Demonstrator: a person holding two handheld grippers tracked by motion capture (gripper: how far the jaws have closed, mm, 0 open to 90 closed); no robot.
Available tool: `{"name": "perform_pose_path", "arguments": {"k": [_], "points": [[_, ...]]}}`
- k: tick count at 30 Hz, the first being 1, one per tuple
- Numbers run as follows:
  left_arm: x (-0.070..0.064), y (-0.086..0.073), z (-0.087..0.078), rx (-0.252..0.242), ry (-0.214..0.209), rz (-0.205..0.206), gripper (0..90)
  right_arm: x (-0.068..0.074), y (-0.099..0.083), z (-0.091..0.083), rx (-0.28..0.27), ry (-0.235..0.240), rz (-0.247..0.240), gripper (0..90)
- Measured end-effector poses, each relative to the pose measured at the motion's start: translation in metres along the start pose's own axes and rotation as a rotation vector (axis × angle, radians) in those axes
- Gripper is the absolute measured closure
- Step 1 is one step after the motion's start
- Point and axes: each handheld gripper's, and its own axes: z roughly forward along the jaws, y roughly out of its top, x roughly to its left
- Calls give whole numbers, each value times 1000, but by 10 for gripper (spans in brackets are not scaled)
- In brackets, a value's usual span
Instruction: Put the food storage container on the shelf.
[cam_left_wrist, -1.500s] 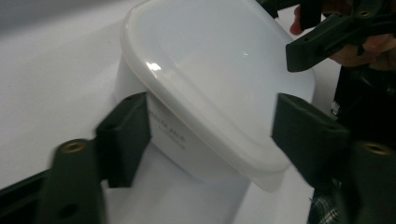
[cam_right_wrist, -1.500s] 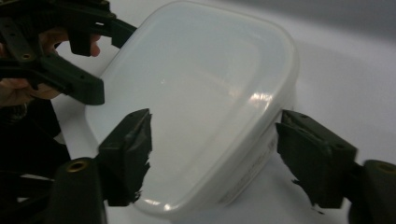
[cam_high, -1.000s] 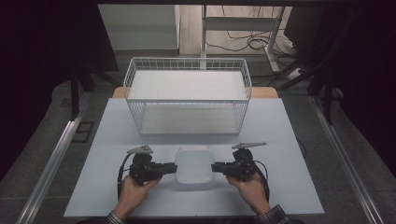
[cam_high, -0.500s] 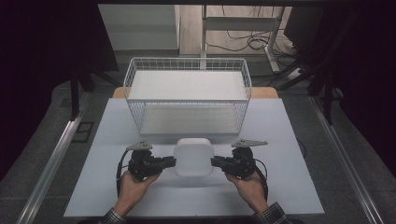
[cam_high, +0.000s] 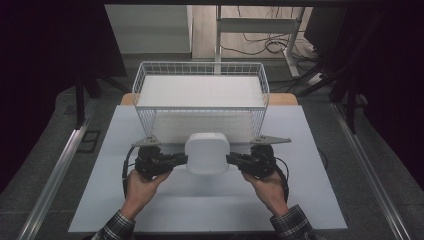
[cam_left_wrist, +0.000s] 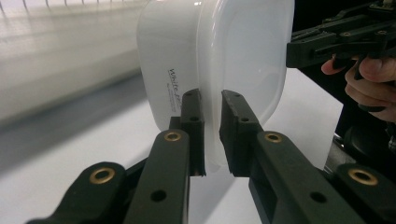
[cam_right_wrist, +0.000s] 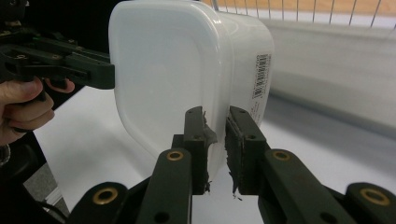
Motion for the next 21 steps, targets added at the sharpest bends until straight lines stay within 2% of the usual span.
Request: {"name": "perform_pose_path", "arguments": {"k": [14, 16, 18, 20, 21], "points": [[-3, 43, -22, -66, 36, 40, 800, 6, 44, -7, -60, 11, -35, 780], [-3, 55, -28, -81, 43, 51, 799, 9, 58, -9, -77, 14, -48, 781], [-3, 60, -30, -86, 47, 52, 798, 9, 61, -9, -78, 12, -49, 781], [-4, 73, -35, -98, 58, 56, 796, 12, 75, -12, -97, 11, -59, 781], [-4, 73, -35, -98, 58, 56, 795, 13, 79, -12, -103, 10, -63, 781]]}}
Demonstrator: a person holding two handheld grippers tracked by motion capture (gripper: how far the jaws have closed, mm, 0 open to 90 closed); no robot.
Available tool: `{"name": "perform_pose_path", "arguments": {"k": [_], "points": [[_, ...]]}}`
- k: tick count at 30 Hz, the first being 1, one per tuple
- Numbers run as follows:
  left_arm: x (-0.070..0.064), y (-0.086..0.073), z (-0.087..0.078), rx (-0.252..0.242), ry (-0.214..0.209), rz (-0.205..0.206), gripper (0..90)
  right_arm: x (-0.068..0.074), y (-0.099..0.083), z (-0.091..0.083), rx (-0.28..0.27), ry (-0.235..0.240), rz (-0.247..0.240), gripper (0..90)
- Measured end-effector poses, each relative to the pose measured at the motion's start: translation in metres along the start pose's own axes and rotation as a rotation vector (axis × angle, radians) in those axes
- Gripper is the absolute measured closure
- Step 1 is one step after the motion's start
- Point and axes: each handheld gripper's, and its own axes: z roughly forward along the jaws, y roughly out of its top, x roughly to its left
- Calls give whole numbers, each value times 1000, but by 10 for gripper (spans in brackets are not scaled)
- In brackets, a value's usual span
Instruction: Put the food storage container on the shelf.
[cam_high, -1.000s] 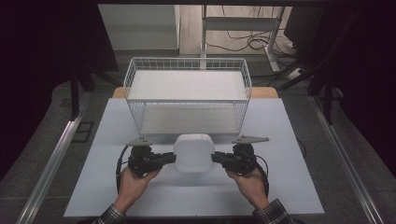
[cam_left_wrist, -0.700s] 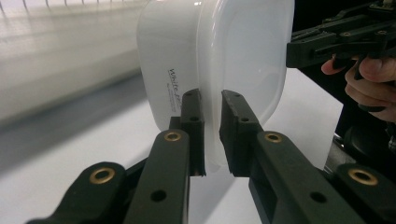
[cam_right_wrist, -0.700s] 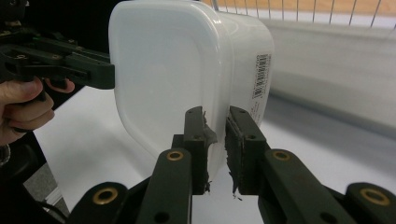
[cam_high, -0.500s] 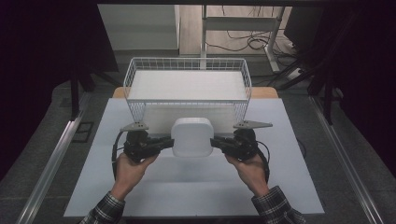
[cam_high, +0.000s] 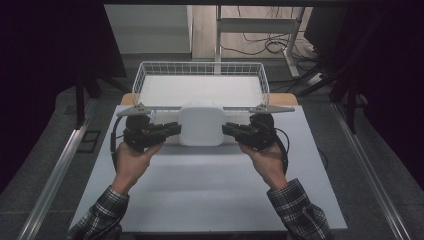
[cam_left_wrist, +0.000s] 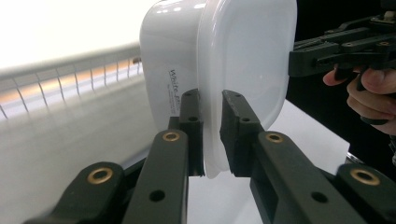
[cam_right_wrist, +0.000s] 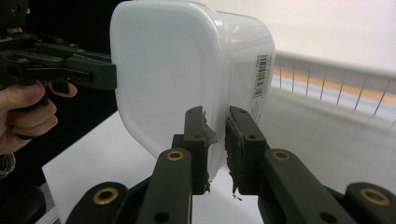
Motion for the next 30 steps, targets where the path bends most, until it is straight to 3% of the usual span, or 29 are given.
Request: {"name": "perform_pose_path", "arguments": {"k": [1, 10, 16, 30], "points": [[1, 10, -3, -9, 5, 7, 795, 1, 6, -1, -5, -1, -3, 782], [10, 43, -4, -37, 18, -1, 786, 2, 41, -3, -49, -19, -29, 785], [22, 65, 4, -33, 51, -8, 780, -7, 63, 6, -63, -38, -17, 787], [38, 80, 18, -14, 80, -45, 755, -25, 78, 27, -44, -48, 32, 775]]}}
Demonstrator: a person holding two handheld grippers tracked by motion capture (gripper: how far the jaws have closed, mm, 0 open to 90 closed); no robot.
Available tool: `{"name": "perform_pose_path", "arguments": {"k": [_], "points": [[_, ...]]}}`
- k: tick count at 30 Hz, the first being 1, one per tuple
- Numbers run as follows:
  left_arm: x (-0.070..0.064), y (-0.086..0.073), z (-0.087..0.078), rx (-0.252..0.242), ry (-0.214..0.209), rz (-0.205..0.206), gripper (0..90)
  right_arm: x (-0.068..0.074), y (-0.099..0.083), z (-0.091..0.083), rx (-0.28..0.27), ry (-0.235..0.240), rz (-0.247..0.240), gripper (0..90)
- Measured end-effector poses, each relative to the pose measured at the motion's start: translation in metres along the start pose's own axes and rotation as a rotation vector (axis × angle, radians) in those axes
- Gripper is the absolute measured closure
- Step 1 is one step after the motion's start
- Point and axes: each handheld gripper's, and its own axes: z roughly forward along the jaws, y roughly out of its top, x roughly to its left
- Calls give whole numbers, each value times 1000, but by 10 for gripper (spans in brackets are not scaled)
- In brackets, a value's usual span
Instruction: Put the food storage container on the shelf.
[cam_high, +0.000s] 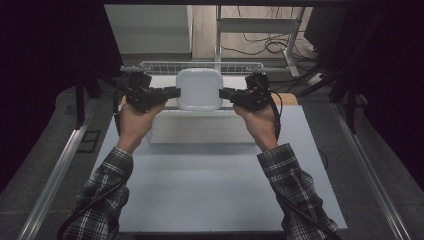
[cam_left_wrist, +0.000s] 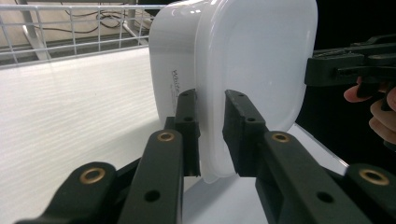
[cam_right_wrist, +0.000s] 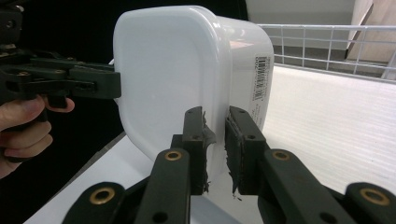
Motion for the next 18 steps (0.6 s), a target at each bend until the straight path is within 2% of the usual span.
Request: {"name": "perform_pose_path", "arguments": {"k": [9, 18], "points": [[1, 4, 5, 10, -8, -8, 672, -10, 3, 9, 11, -2, 37, 742], [5, 8, 12, 10, -9, -23, 614, -14, 8, 15, 10, -2, 45, 696]]}}
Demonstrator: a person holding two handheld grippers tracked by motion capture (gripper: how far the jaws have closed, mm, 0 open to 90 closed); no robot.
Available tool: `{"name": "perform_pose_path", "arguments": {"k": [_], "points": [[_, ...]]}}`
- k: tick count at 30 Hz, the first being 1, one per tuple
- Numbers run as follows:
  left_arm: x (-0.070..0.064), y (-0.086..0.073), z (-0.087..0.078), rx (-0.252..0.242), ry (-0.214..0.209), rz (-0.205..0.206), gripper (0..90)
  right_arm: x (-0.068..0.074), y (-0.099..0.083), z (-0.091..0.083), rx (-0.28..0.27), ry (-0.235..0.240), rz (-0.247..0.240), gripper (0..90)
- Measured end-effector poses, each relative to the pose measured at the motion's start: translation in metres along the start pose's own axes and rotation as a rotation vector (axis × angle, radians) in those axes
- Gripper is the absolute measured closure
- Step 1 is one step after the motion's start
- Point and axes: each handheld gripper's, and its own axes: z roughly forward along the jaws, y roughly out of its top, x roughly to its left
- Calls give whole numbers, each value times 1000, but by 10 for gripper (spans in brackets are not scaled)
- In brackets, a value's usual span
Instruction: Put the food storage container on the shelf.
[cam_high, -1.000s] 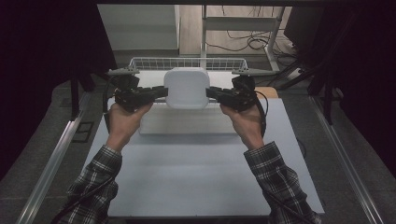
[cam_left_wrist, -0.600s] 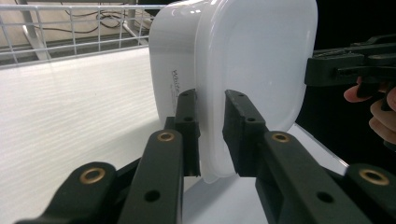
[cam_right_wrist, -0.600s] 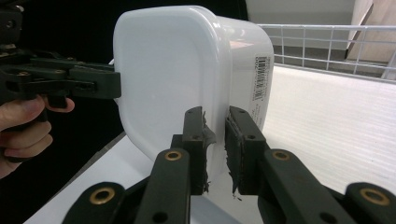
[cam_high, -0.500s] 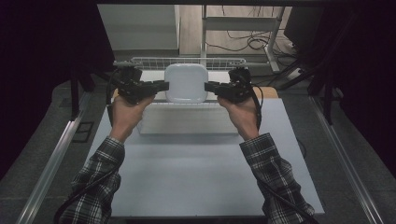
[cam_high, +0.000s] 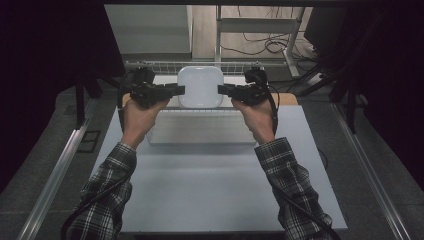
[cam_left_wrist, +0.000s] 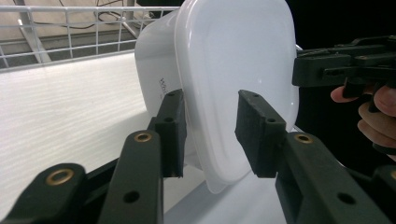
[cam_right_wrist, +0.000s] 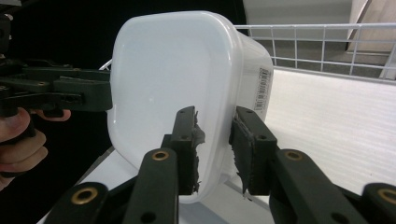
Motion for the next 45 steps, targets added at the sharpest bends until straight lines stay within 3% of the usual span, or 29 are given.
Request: {"name": "perform_pose_path", "arguments": {"k": [8, 16, 22, 30, 34, 37, 41, 45], "points": [[4, -1, 9, 2, 23, -1, 611, -2, 5, 9, 9, -27, -7, 638], [8, 1, 12, 1, 15, -25, 616, -4, 8, 14, 18, -35, -14, 603], [12, 4, 17, -20, 60, -16, 538, -5, 9, 20, 3, -84, -22, 542], [15, 10, 24, -27, 113, -8, 497, -9, 10, 24, -21, -121, -14, 531], [20, 9, 27, -52, 121, -10, 441, -10, 9, 26, -40, -140, -5, 514], [24, 8, 28, -60, 107, -26, 385, -12, 9, 26, -44, -141, 6, 483], [22, 9, 27, -69, 142, 17, 308, -11, 8, 23, -67, -130, -20, 426], [21, 7, 25, -50, 93, 29, 217, -9, 5, 15, -106, -77, -57, 323]]}}
